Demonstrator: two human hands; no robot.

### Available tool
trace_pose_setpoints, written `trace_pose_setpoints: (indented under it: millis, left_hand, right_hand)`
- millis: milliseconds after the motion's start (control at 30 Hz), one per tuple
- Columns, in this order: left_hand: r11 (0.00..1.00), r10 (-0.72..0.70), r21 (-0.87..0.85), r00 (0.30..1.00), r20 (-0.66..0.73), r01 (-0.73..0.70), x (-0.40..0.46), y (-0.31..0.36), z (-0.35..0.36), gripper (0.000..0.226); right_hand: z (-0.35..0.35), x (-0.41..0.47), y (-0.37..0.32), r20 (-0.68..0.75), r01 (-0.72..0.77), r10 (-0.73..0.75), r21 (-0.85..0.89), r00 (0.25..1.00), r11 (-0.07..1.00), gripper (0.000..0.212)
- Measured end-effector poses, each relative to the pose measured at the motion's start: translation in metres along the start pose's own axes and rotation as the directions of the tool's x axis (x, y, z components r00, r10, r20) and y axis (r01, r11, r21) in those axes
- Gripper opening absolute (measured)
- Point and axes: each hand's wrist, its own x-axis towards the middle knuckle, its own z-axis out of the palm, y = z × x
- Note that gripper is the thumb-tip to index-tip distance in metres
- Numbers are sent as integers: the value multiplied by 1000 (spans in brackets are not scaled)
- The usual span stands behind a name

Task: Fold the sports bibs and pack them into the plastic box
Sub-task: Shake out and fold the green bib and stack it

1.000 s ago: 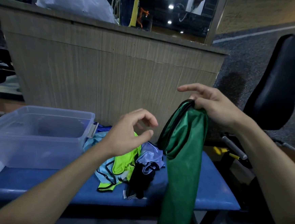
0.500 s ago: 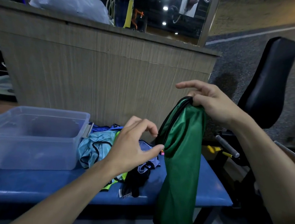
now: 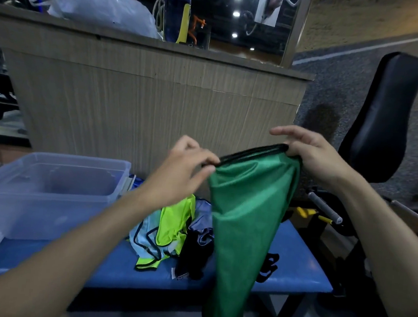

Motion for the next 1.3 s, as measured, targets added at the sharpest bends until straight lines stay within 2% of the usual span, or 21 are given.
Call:
trace_pose_setpoints:
  millis: [100, 167, 233, 300, 400, 500, 633, 733, 800, 833, 900, 933, 967, 1033, 1133, 1233, 1300]
  left_hand:
    - [991, 86, 95, 995, 44, -89, 35, 13, -41, 19]
    - [983, 95, 137, 980, 177, -120, 54, 30, -58, 26]
    - [952, 74, 263, 948, 310, -160, 67, 40, -65, 31]
    - [875, 52, 423, 913, 404, -237, 70, 44, -66, 31]
    - [661, 32, 633, 858, 512, -403, 64, 38, -60, 34]
    - [504, 19, 743, 866, 499, -439, 55, 33, -51, 35]
    - [450, 52, 784, 889, 454, -427, 53, 29, -44, 32]
    - [433, 169, 798, 908, 384, -419, 54, 29, -38, 30]
    - [479, 235, 785, 919, 317, -393, 57, 29, -31, 34]
    - [577, 227, 727, 928, 296, -373, 59, 32, -28, 36]
    - [850, 108, 463, 944, 312, -251, 60, 41, -22, 33]
    - [933, 28, 325, 933, 360, -154, 60, 46, -18, 29]
    - [969, -23, 233, 917, 399, -77, 59, 51, -13, 25]
    - [992, -36, 124, 903, 428, -19, 57, 58, 2, 25]
    - [1000, -9, -3, 894, 448, 11, 54, 65, 40, 32]
    - [994, 39, -108, 897, 439, 9, 54, 77, 87, 36]
    - [973, 62, -226, 909, 412, 36, 59, 87, 112, 33]
  right_hand:
    - [12, -8, 28, -47, -66, 66, 8, 997, 998, 38]
    - [29, -13, 45, 1, -115, 115, 73, 993, 991, 33]
    - [42, -15, 61, 35, -134, 131, 105, 991, 985, 24]
    - [46, -18, 72, 67, -141, 134, 113, 989, 984, 14]
    - [41, -21, 75, 123, -160, 151, 68, 981, 985, 12]
    - [33, -25, 66, 183, -153, 139, 61, 973, 986, 13]
    - [20, -27, 54, 216, -117, 107, 34, 970, 993, 17]
    - [12, -30, 55, 191, -127, 116, 42, 975, 991, 23]
    - [11, -32, 64, 159, -145, 132, 73, 978, 987, 23]
    - [12, -33, 70, 140, -155, 143, 76, 980, 985, 24]
    - [16, -37, 82, 117, -169, 157, 93, 981, 981, 26]
    - [17, -39, 89, 104, -178, 167, 101, 980, 979, 28]
    - [17, -41, 94, 80, -186, 179, 99, 981, 977, 30]
    - [11, -49, 107, 59, -208, 204, 74, 977, 975, 34]
    - [-15, -67, 121, 44, -318, 316, 51, 948, 947, 29]
    - [-60, -85, 120, 66, -486, 492, -91, 868, 869, 25]
    - [-92, -91, 99, 1, -542, 551, -174, 835, 822, 26]
